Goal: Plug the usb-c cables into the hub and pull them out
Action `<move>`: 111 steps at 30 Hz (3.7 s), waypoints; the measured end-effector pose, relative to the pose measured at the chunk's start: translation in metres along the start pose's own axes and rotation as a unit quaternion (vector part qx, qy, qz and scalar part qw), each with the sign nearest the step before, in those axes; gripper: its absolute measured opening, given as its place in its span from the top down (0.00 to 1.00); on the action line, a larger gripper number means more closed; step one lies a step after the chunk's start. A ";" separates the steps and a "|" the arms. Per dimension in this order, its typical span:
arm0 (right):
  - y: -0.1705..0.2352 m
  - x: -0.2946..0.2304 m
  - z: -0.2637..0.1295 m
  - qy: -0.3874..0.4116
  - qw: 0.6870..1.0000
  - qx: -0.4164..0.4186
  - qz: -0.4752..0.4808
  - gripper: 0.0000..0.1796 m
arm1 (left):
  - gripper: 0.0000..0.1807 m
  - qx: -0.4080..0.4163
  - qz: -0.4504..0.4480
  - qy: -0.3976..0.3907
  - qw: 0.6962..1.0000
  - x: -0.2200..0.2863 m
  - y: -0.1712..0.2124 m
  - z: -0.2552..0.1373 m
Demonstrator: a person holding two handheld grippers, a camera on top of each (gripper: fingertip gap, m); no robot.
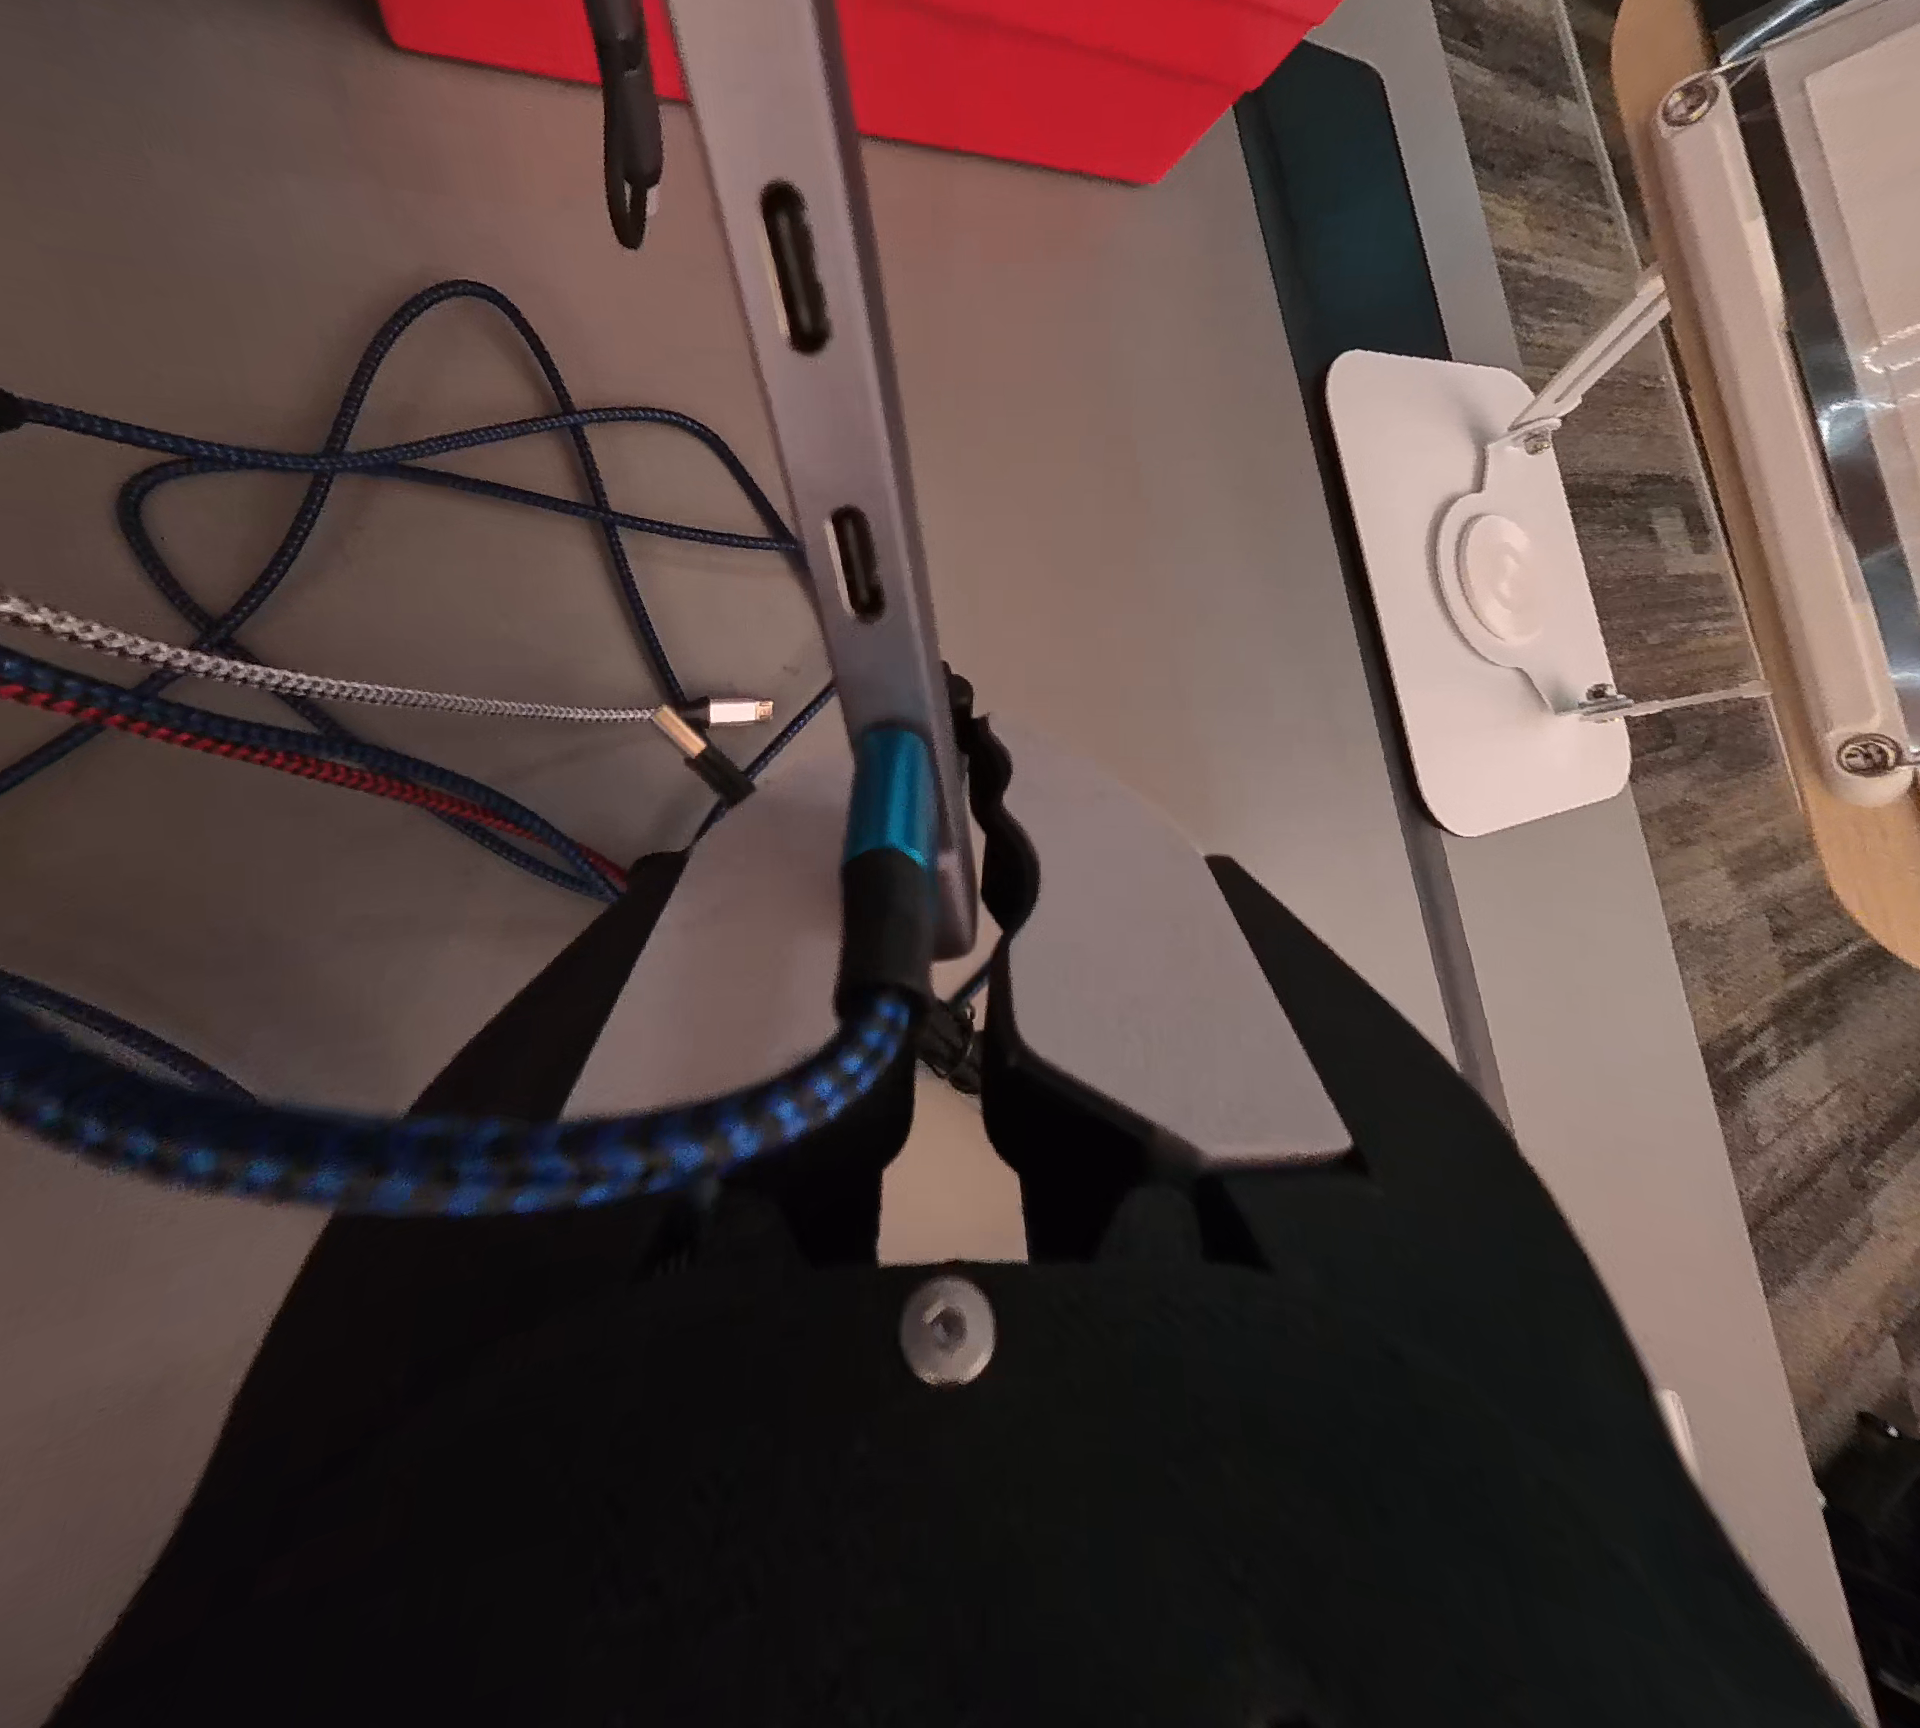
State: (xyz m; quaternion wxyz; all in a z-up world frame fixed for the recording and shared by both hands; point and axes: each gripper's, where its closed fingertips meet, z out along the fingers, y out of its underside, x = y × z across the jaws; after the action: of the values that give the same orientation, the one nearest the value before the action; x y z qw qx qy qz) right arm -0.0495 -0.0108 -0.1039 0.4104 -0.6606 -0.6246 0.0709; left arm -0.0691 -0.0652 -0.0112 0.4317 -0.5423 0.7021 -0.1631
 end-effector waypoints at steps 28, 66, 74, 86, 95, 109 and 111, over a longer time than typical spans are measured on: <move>-0.018 0.034 -0.038 0.138 0.989 -0.004 -0.049 0.95 | 0.93 0.017 -0.006 -0.071 0.997 -0.024 0.011 0.025; -0.049 0.019 -0.079 0.133 0.977 0.082 -0.145 0.95 | 0.93 0.195 0.108 -0.099 0.970 0.000 -0.042 0.017; -0.052 0.015 -0.080 0.123 0.975 0.101 -0.155 0.95 | 0.93 0.199 0.132 -0.109 0.965 0.002 -0.043 0.019; -0.051 0.014 -0.078 0.117 0.976 0.106 -0.153 0.95 | 0.95 0.179 0.156 -0.119 0.964 0.001 -0.041 0.021; -0.046 0.015 -0.073 0.109 0.979 0.092 -0.146 0.95 | 0.95 0.152 0.151 -0.112 0.970 -0.001 -0.035 0.026; -0.053 0.018 -0.079 0.132 0.975 0.105 -0.145 0.95 | 0.94 0.143 0.143 -0.129 0.971 -0.004 -0.040 0.017; -0.058 0.015 -0.084 0.125 0.973 0.125 -0.144 0.95 | 0.94 0.159 0.146 -0.127 0.968 -0.003 -0.044 0.013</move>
State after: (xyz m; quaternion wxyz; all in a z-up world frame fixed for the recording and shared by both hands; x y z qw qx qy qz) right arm -0.0399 -0.0422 -0.0062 0.5709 -0.5103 -0.6432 0.0053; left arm -0.0317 -0.0747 0.0134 0.6174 -0.3742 0.6782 -0.1374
